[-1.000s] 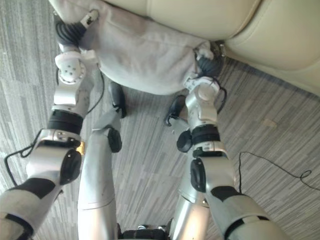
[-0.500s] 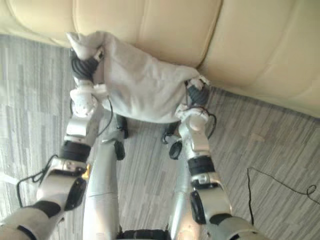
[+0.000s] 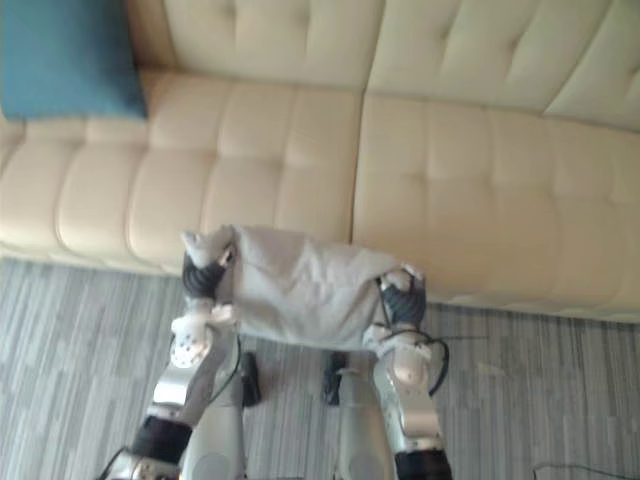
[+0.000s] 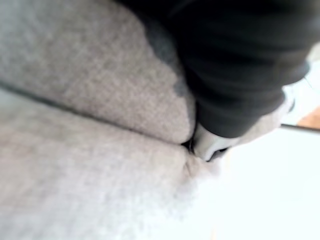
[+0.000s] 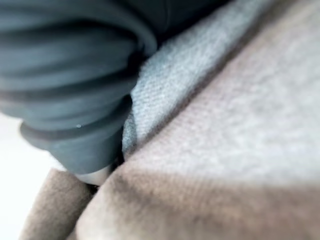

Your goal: Pick up cushions and gather them together orderly.

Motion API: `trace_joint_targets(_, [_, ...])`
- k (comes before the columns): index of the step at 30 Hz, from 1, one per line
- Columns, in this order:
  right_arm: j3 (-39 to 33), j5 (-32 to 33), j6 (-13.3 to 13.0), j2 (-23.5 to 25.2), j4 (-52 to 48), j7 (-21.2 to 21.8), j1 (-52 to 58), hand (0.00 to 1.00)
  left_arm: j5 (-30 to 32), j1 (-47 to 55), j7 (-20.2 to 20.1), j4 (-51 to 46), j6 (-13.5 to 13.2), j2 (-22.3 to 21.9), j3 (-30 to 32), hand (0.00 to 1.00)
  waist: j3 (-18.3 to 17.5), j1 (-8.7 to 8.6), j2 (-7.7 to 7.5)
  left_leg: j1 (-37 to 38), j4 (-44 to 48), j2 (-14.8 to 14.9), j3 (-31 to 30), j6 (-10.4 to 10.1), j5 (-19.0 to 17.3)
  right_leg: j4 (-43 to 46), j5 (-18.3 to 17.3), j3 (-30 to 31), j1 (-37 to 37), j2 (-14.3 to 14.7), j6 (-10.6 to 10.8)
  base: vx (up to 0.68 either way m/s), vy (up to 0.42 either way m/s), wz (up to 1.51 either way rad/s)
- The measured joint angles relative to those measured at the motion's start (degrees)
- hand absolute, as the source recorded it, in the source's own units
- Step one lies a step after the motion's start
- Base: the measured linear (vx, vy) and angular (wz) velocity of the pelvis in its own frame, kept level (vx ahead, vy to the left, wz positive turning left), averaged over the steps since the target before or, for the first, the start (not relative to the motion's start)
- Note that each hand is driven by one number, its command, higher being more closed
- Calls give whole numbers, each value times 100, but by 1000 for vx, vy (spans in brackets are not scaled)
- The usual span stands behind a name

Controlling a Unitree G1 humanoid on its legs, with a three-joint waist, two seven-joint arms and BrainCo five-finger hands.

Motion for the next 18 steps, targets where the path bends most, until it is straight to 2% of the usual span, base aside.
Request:
trace_joint_targets(2, [1, -32, 6, -8, 135, 111, 109, 100, -12, 215, -32, 2, 10, 150, -105, 100, -76, -32, 79, 486, -419, -45, 169, -37, 147, -457, 249, 208, 392, 120, -22, 206, 35, -55])
trace_joint_targets(4, [2, -33, 11, -16, 266, 198, 116, 100, -39, 325, -73, 2, 13, 220, -128, 100, -112, -63, 101, 737, -574, -60, 170, -41, 152, -617, 343, 369, 565, 192, -12, 173, 37, -55])
trace_joint_targets(8, [0, -32, 5, -121, 479, 264, 205, 100, -185, 471, -232, 2, 18, 261, -244, 100, -222, -135, 47, 1177, -748, -167, 315, -5, 100, -600, 367, 723, 724, 201, 17, 101, 50, -44])
trace_joint_targets(10, [2, -35, 4, -136, 513, 271, 219, 100, -220, 571, -276, 3, 15, 258, -246, 100, -225, -138, 50, 1385, -731, -193, 304, 11, -180, -348, 295, 831, 711, 208, 139, 24, 77, -52])
trace_joint_targets(11, [2, -41, -7, -154, 629, 271, 210, 100, -221, 617, -303, 38, 48, 255, -254, 100, -215, -141, 17, 1507, -663, -236, 352, 32, -355, 147, 238, 919, 573, 164, 288, -34, 78, -38])
trace_joint_targets(14, [8, -96, -3, -225, 786, 280, 212, 100, -220, 814, -370, 50, 61, 269, -264, 100, -227, -163, 8, 1693, -626, -288, 493, 76, -506, 1109, 424, 933, 149, 30, 616, -51, 46, -27])
trace_joint_targets(15, [10, -96, -8, -224, 865, 297, 193, 100, -219, 831, -383, 53, 68, 291, -265, 100, -227, -175, 15, 1744, -647, -292, 489, 113, -509, 1220, 504, 930, 56, -3, 605, 8, 25, -5])
trace_joint_targets(16, [24, -96, 12, -250, 935, 317, 187, 100, -217, 864, -386, 52, 74, 351, -291, 100, -235, -204, 12, 1748, -677, -285, 466, 119, -510, 1262, 428, 916, -38, -53, 409, 53, -5, 2])
trace_joint_targets(17, [58, -97, 20, -247, 943, 347, 184, 100, -218, 879, -386, 53, 74, 406, -294, 100, -232, -205, 17, 1734, -713, -298, 465, 107, -518, 1099, 288, 925, -75, -75, 304, 50, -36, 3])
trace_joint_targets(18, [80, -98, 22, -255, 944, 377, 173, 100, -219, 883, -386, 52, 75, 441, -294, 100, -232, -199, 14, 1730, -733, -293, 448, 100, -521, 858, 264, 934, -78, -84, 329, 93, -79, 7])
